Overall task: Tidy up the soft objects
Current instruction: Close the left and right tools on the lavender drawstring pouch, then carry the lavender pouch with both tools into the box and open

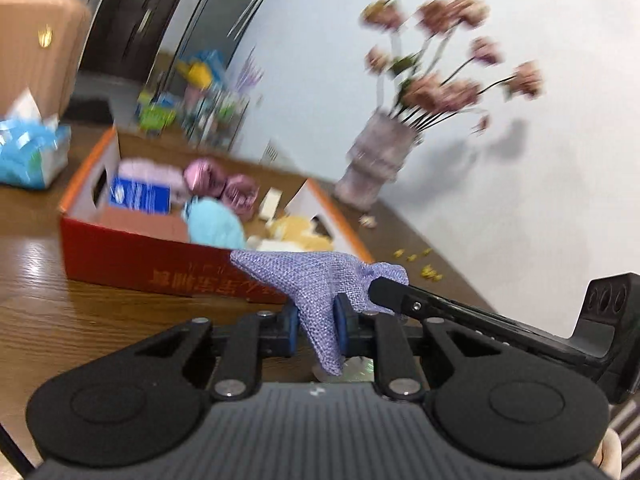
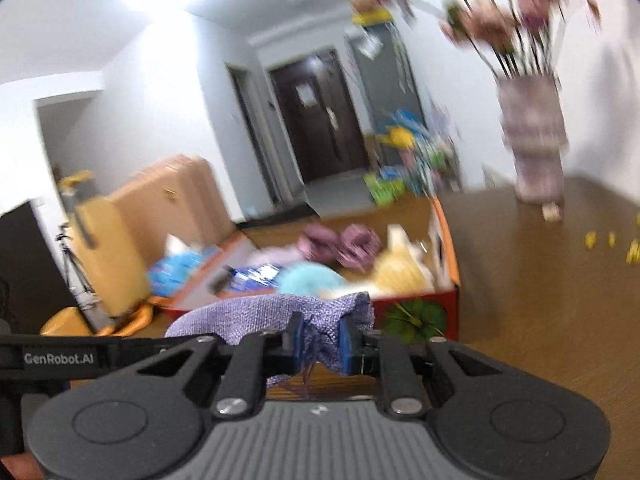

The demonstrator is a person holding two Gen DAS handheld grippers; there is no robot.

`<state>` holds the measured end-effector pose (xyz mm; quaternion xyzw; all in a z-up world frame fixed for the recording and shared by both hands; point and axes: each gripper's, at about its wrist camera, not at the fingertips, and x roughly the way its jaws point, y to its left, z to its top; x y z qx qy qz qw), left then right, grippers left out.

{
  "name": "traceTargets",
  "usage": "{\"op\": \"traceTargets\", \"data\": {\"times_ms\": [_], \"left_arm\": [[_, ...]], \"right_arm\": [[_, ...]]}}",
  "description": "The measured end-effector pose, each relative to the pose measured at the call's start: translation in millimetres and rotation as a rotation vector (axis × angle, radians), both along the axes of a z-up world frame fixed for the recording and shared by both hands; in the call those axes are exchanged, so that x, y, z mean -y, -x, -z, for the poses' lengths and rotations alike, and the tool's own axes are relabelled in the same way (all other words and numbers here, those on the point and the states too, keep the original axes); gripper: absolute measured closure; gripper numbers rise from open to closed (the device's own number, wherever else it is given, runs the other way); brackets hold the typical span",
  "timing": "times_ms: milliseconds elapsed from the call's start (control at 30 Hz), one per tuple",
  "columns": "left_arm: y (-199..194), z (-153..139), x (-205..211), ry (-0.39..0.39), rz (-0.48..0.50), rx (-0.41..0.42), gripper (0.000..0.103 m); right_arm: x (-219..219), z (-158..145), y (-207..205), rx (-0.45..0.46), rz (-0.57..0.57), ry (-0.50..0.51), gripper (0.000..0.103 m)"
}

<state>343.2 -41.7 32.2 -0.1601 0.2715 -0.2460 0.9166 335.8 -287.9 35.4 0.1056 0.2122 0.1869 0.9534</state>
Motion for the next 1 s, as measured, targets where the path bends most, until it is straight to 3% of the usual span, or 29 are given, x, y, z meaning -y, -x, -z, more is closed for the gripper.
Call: {"op": "traceTargets", "data": {"times_ms": [133,267,400,500,833,1000], "left_arm": [[54,4,-15,0.006,-0.004,-0.021,0.085],[102,25,-21,-0.035,-0.018,-0.049,0.085],[131,52,-24,-0.056,-0.029,-0.139,0.085],[144,59,-27,-0.073,-0.035,-0.154,0.085],[157,57,-28,-0.088,-0.021,-0.125,0.085],[152,36,-26,-0.092,-0.008,-0.031,0.085]], "right_arm": [[-15,1,57,0.009,-0.030,0.033,0.086],[-26,22,102,-0.053,-0.039,0.033,0.086],[-37,51,134,-0.145,-0.042,0.049,0.086],[-42,61,152,-0.166,-0.044,0.057,0.086],[-44,57,164,-0.158,-0.037,0.065,0.086],[-38,38,152,-0.106,-0.035,0.051,0.086]]}}
